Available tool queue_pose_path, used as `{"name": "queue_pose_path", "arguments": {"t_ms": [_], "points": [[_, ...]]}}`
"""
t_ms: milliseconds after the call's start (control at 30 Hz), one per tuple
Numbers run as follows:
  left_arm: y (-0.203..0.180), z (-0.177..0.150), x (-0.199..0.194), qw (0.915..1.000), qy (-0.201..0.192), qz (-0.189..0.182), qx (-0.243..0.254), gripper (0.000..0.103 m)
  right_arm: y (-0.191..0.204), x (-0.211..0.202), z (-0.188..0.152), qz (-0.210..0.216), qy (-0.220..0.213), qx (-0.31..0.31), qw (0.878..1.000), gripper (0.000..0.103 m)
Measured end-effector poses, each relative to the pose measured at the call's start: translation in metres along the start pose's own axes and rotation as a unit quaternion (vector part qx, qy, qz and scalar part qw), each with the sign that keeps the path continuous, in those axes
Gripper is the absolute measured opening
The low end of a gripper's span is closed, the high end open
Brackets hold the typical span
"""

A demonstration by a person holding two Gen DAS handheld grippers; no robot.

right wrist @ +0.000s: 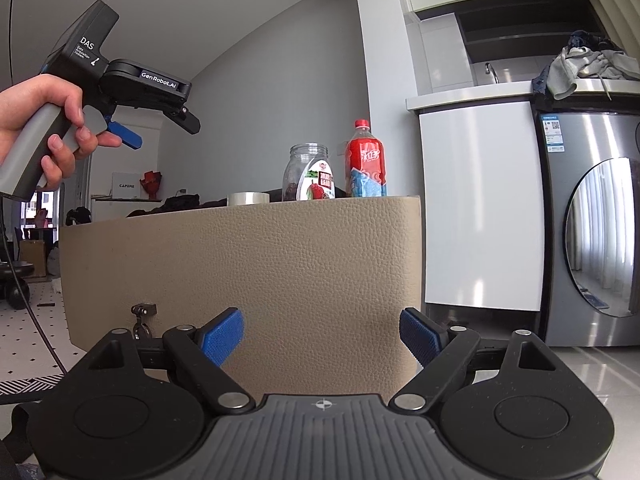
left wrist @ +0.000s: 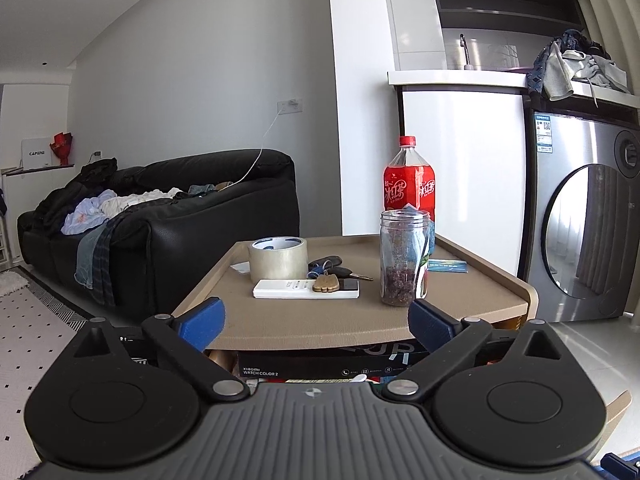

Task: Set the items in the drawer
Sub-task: 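Open the left gripper and release the drawer knob, then raise the open left gripper over the cabinet top toward the keys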

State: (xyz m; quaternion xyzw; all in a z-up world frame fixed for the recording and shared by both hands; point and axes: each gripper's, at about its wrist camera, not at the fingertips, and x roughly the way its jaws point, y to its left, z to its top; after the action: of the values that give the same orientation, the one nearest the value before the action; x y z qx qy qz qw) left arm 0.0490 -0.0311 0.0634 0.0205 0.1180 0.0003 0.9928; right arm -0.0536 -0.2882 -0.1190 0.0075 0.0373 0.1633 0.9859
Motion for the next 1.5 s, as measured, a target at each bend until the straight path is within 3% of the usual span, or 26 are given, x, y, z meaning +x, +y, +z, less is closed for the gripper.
{"name": "queue_pose_path", "arguments": {"t_ms": [533,1167,1500], "points": [[0.001,0.008,0.004,0.9998,-0.001,0.006,0.017,0.103,0.006,0.005,0.044,-0.032,0.000,-0.003,0.999,0.088],[0.021,0.013,0.013,0.9997,0.014,0.012,-0.017,0.103,0.010,0.025,0.088,-0.072,0.016,-0.002,0.997,0.092],[0.020,0.022,0.025,0.9997,0.007,0.022,-0.006,0.103,0.000,0.051,0.114,-0.061,0.030,0.031,0.997,0.092]]}}
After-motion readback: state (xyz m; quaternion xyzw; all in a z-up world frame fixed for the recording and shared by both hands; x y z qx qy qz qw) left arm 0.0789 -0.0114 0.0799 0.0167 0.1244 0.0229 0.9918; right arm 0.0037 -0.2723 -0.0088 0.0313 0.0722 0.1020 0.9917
